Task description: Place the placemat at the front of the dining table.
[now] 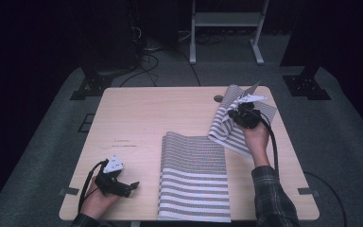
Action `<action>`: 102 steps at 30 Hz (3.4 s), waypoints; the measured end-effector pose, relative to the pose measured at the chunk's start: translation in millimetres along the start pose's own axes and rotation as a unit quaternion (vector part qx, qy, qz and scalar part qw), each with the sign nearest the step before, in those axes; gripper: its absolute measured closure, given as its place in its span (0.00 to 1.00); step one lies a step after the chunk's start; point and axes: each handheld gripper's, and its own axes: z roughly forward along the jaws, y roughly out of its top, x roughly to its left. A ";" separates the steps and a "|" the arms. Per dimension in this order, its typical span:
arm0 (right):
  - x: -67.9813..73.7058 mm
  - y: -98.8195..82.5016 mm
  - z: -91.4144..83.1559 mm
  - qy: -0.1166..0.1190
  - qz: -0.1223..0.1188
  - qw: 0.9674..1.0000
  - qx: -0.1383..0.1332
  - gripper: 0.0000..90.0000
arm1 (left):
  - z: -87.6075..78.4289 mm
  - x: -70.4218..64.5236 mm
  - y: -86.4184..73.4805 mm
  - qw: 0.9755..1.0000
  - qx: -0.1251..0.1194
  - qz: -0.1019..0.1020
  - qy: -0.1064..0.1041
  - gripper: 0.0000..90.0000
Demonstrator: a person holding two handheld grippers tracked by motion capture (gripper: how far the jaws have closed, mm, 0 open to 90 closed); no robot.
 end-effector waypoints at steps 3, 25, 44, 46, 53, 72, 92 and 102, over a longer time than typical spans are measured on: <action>6.7 0.2 7.1 0.005 -0.006 1.000 0.006 0.97 | 0.0 0.0 0.0 1.000 0.000 0.000 0.000 0.00; 39.1 -2.9 40.1 0.031 -0.030 0.999 0.031 0.97 | -0.1 0.1 0.1 1.000 0.001 0.000 0.000 0.00; 69.8 5.3 57.5 0.054 -0.064 0.996 0.038 0.97 | -0.1 0.3 0.1 1.000 0.001 0.001 -0.001 0.00; 74.4 7.4 59.0 0.056 -0.070 0.995 0.039 0.97 | -0.1 0.3 0.2 1.000 0.001 0.001 -0.001 0.00; 87.7 16.6 61.7 0.065 -0.081 0.994 0.030 0.97 | 0.0 0.3 0.1 1.000 0.000 0.001 -0.001 0.00; 117.3 31.1 71.4 0.103 -0.093 0.990 0.016 0.97 | 0.2 0.1 0.0 1.000 -0.001 0.000 -0.001 0.00; 154.6 57.1 96.8 0.121 -0.122 0.985 0.023 0.97 | 0.2 0.4 0.2 1.000 -0.001 0.001 0.000 0.00; 193.0 61.6 107.6 0.162 -0.138 0.977 0.021 0.97 | 0.2 0.4 0.2 1.000 -0.001 0.001 -0.001 0.00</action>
